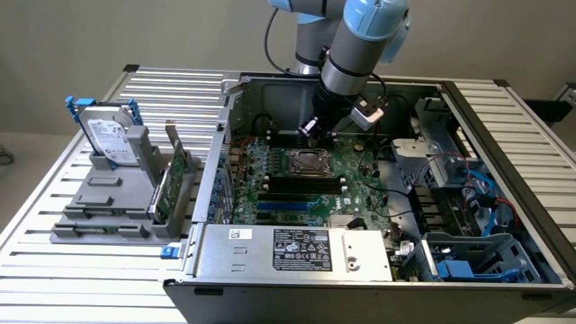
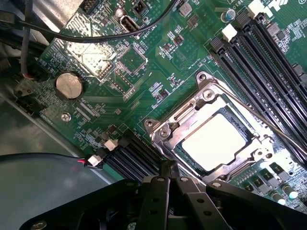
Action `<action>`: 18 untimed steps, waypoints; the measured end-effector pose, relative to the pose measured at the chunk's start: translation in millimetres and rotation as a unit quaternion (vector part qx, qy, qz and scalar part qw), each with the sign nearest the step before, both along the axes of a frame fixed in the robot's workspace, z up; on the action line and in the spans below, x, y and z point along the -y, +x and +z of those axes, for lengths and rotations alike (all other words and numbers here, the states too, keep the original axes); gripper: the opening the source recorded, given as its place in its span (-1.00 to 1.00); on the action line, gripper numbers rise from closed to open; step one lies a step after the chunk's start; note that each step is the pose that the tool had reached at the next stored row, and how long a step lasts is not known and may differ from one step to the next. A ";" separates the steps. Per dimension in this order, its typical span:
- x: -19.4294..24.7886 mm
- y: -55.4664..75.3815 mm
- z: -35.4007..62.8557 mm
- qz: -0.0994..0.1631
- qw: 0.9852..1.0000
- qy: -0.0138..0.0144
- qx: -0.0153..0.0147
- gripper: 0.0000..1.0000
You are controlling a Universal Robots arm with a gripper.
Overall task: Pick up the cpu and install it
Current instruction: 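Install the first cpu locking lever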
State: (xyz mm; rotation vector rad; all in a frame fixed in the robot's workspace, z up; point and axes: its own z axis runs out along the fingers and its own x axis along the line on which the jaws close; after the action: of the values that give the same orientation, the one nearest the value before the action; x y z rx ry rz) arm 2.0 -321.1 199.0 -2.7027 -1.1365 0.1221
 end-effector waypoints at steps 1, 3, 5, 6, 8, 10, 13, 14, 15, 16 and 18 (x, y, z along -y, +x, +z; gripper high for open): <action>0.0 0.0 0.0 0.000 1.000 0.000 0.000 -0.79; 0.0 0.0 -0.1 0.000 1.000 0.000 0.000 -0.79; 0.0 0.1 -0.1 0.001 1.000 0.000 0.000 -0.79; 0.0 0.2 -0.1 0.001 1.000 0.000 0.000 -0.79; -0.1 0.3 -0.4 0.002 1.000 0.000 0.000 -0.79; -0.1 0.5 -0.7 0.003 1.000 0.000 0.000 -0.79; 0.0 0.7 -1.1 0.005 1.000 -0.001 0.000 -0.79; 0.0 0.8 -1.2 0.005 1.000 -0.001 0.000 -0.79; 0.0 0.9 -1.3 0.006 1.000 -0.001 0.000 -0.79; 0.0 1.0 -1.5 0.006 1.000 -0.001 0.000 -0.79; 0.0 1.3 -1.7 0.008 1.000 -0.001 0.000 -0.79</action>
State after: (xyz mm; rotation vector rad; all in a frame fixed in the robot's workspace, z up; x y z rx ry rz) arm 3.3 -321.0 197.3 -2.6964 -1.1578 0.1256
